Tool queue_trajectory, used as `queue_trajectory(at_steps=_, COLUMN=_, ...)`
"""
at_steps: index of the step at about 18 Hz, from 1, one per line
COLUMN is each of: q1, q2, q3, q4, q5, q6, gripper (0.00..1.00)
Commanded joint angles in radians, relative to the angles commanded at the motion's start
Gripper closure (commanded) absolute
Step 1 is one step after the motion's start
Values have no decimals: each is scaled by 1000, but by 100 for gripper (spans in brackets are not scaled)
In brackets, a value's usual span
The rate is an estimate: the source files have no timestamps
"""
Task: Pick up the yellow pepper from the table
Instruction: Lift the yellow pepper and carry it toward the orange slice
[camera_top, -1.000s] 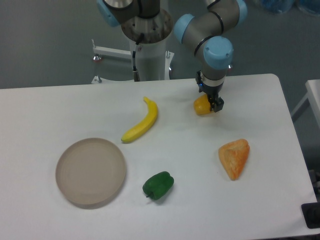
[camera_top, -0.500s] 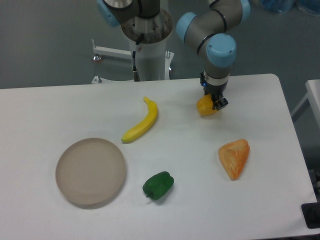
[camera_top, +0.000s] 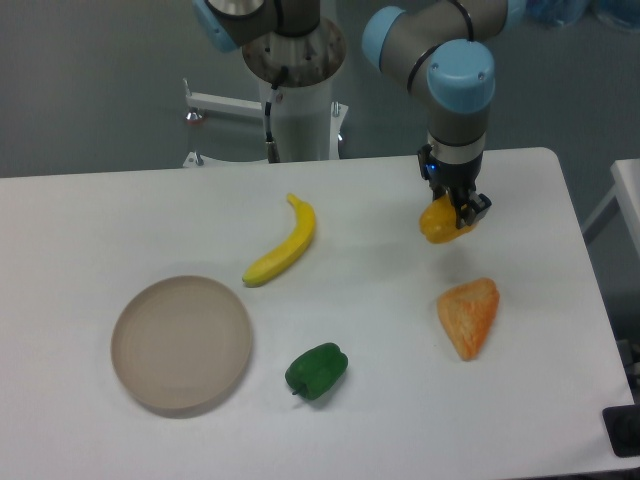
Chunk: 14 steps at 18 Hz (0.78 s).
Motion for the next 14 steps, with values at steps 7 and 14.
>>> queue_trajectory(at_steps=7, q1=-71, q2=-63, q3=161, q4=0, q5=-121, q6=-192, gripper=46)
queue_trajectory(at_steps=14, q1=-77, q2=-83, q3=174, q4=6, q5=-126, q6=-195, gripper=46)
